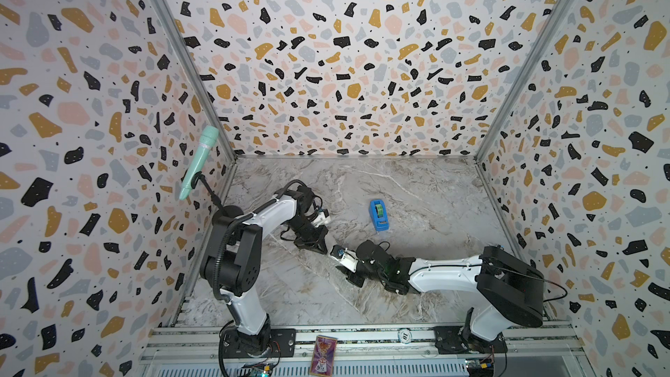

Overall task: Wrap wine bottles in bubble wrap
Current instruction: Stick the tape on the bubble wrap.

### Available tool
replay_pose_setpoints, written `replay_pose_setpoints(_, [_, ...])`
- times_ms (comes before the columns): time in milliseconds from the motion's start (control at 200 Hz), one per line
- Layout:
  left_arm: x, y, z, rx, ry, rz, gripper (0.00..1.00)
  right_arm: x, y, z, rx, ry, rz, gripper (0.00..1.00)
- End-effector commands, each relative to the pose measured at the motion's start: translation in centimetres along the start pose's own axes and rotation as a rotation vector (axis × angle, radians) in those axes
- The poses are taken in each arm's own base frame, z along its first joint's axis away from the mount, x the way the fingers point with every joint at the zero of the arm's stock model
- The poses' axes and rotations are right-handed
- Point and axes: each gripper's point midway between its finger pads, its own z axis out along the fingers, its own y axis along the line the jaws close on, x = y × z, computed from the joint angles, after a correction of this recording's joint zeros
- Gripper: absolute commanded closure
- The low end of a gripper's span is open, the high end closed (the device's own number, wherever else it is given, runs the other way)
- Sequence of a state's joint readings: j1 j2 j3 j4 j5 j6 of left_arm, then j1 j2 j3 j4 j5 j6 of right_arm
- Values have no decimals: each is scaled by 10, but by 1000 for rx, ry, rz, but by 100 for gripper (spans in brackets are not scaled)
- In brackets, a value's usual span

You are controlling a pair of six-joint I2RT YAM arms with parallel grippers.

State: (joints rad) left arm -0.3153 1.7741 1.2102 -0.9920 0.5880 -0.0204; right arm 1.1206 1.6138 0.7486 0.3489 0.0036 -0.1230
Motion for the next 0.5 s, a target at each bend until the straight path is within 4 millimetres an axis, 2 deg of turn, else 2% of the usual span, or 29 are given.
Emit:
replay_pose_setpoints(0, [-1, 4, -4, -26, 4, 8, 100, 39, 14, -4, -52, 138, -20, 67])
replay_pose_setpoints(170, [4, 9, 4, -22, 28, -10, 100, 18, 19, -8, -108, 84, -3, 64])
replay_pose_setpoints(305, [-1, 5, 0, -19, 3, -3, 100, 22, 22, -2, -120, 89, -2, 65])
replay_pose_setpoints(400, [-5, 0, -7, -21, -26, 16, 88, 24, 21, 0, -112, 101, -3, 66])
replay_pose_setpoints(496, [-9, -4, -13, -19, -50, 31, 80, 24, 19, 0, -100, 102, -3, 67])
